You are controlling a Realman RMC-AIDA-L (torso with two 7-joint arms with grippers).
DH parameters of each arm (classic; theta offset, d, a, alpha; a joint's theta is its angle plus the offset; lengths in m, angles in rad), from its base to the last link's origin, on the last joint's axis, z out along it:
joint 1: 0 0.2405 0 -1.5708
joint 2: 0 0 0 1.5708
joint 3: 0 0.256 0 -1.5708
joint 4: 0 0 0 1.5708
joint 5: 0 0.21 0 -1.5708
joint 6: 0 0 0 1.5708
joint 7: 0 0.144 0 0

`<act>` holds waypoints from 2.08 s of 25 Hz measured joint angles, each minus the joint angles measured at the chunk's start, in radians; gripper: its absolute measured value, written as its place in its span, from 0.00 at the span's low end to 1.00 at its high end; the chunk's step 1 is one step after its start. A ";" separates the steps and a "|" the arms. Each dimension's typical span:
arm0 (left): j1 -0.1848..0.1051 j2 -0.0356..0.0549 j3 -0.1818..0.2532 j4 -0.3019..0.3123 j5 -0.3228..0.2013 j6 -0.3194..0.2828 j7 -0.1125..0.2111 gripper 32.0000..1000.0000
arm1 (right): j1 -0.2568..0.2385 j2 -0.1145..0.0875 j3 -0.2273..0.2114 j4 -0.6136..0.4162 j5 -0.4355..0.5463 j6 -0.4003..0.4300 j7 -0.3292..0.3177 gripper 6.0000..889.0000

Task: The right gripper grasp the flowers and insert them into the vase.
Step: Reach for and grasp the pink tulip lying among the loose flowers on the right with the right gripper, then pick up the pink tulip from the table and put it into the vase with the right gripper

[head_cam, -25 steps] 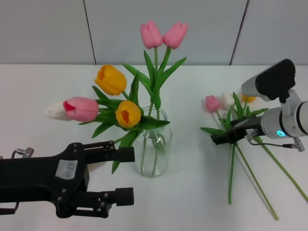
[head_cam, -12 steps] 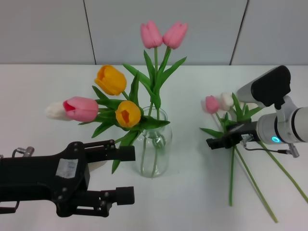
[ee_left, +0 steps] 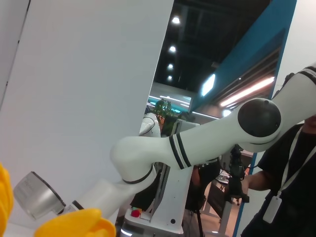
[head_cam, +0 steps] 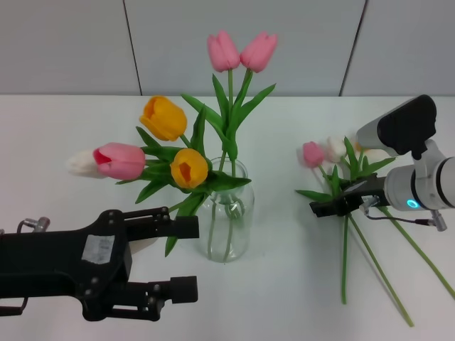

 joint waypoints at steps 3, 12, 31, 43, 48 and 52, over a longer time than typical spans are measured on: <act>0.001 0.0004 0.000 0.000 0.000 0.000 0.000 0.83 | -0.003 -0.001 0.000 0.000 0.000 0.000 0.001 0.90; 0.001 0.0003 0.000 0.000 -0.002 0.000 0.000 0.83 | -0.010 0.001 -0.005 -0.001 0.000 0.010 0.002 0.89; -0.001 0.0013 0.000 -0.008 -0.003 0.000 0.000 0.83 | -0.014 0.000 0.001 0.000 0.000 0.011 0.029 0.49; -0.001 0.0021 0.000 -0.009 -0.003 0.000 0.000 0.83 | -0.014 -0.004 -0.006 -0.012 -0.004 -0.001 0.062 0.02; 0.003 0.0038 0.000 -0.009 -0.003 0.000 0.000 0.83 | -0.024 -0.003 0.001 -0.078 0.002 -0.067 0.059 0.02; 0.005 0.0050 0.000 -0.009 -0.003 0.000 0.000 0.83 | -0.061 -0.003 0.002 -0.178 0.067 -0.169 0.046 0.02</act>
